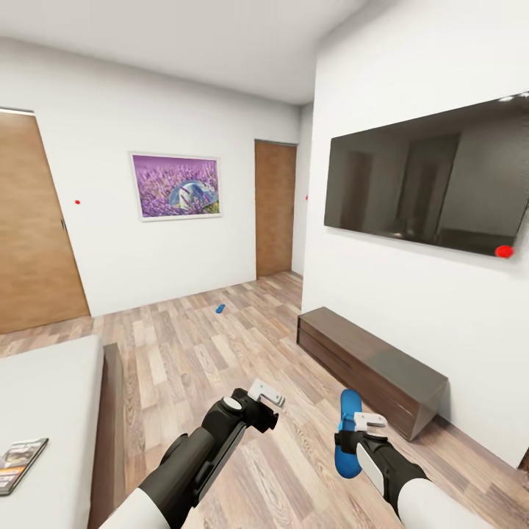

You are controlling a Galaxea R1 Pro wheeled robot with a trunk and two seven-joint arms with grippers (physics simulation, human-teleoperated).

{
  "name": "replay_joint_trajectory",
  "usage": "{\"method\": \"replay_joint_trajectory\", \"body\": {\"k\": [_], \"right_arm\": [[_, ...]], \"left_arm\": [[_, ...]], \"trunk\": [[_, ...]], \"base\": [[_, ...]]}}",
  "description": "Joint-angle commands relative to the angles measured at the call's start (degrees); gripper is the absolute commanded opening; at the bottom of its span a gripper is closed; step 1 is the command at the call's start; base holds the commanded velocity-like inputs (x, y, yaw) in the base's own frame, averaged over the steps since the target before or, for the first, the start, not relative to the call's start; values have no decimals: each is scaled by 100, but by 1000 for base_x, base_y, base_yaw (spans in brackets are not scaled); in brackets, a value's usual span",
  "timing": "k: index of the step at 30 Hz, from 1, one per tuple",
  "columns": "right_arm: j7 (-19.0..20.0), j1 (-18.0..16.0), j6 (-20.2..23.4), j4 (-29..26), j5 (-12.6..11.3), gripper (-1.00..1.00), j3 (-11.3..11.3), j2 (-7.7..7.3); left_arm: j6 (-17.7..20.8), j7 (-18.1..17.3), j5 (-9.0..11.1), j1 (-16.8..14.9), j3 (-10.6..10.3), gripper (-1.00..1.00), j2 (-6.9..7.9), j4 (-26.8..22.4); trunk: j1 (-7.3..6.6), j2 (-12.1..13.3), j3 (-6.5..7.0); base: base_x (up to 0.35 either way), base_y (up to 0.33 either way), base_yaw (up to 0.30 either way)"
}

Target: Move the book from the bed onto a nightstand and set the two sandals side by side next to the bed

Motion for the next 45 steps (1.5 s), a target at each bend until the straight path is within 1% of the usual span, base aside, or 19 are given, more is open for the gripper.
{"method": "replay_joint_trajectory", "body": {"k": [1, 16, 24, 30, 35, 38, 41, 44, 45], "right_arm": [[-24, 1, 24, -11, -60, -100, -2, 1], [-24, 1, 24, -11, -60, -100, -2, 1], [-24, 1, 26, -18, -54, -100, 2, 1], [-16, 1, 40, -26, -52, -100, -8, 1], [-15, 1, 59, -28, -53, -100, -15, -34], [-15, 1, 68, -28, -54, -100, -18, -60], [-21, 1, 35, -24, -52, -100, -13, -55], [-22, 1, 30, -23, -52, -100, -12, -55], [-21, 1, 26, -18, -52, -100, -11, -60]], "left_arm": [[26, -13, -6, -1, -1, 100, 0, -5], [26, -13, -6, -3, -1, 100, 0, -5], [26, -13, -6, -7, -1, 100, 0, -5], [26, -13, -6, -3, -3, 100, 0, 4], [-62, -15, -6, -5, -2, 100, 0, 117], [-127, -13, 1, -7, 5, 100, 0, 281], [-150, -42, 39, -8, 52, 100, 0, 387], [-151, -37, 30, -11, 75, 100, 37, 410], [-149, -26, 28, -15, 89, 100, 107, 421]], "trunk": [[2, -5, -3], [2, -5, -3], [2, -5, -8], [2, -5, -48], [2, -5, -92], [2, -5, -111], [2, -5, -118], [2, -5, -120], [2, -5, -121]], "base": [[0, 0, -123], [0, 0, -108], [0, 0, -15], [0, 0, -2], [0, 0, 0], [0, 0, 0], [0, 0, 0], [0, 0, 0], [0, 0, 0]]}}
